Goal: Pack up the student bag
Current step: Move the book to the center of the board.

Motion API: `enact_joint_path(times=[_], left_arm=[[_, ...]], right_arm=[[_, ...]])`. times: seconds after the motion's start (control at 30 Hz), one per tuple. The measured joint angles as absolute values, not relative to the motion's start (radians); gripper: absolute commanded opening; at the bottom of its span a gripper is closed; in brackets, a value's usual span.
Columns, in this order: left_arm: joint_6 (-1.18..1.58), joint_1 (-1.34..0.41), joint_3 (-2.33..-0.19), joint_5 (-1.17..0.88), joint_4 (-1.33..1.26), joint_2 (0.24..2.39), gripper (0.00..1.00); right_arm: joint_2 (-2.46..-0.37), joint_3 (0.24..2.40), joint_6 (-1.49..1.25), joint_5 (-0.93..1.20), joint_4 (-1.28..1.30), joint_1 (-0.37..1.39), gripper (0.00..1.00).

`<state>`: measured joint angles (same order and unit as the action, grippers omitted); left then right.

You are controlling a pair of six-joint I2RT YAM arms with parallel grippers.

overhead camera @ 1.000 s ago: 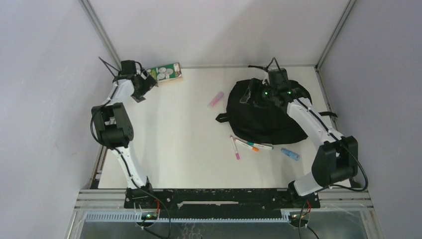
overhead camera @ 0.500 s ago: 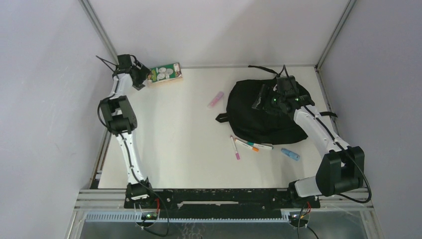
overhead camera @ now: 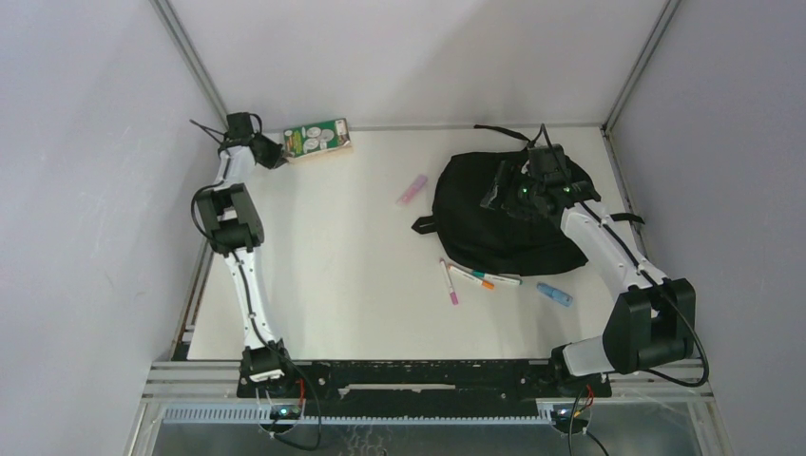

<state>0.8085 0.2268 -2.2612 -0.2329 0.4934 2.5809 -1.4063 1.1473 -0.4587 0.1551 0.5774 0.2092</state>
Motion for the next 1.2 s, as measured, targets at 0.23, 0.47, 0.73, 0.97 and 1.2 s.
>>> enact_joint_path(times=[0.23,0.47,0.73,0.97,1.2], left_arm=[[0.804,0.229,-2.188,-0.265,0.448,2.541,0.00],[0.736,0.217,-1.752,-0.250,0.430,2.210,0.00],[0.709,0.114,-1.156,-0.194,0.360,1.695,0.00],[0.772,-0.131,-0.804,-0.099,0.343,1.340,0.00],[0.873,-0.244,-0.604,-0.028,0.369,1.072,0.00]], right_arm=[[-1.406,1.147,-0.461,0.155,0.578,0.212,0.81],[-1.399,1.147,-0.467,0.149,0.581,0.253,0.81],[-1.364,1.147,-0.474,0.147,0.579,0.360,0.81],[-1.359,1.147,-0.485,0.157,0.549,0.482,0.81],[-1.410,1.147,-0.536,0.151,0.485,0.661,0.82]])
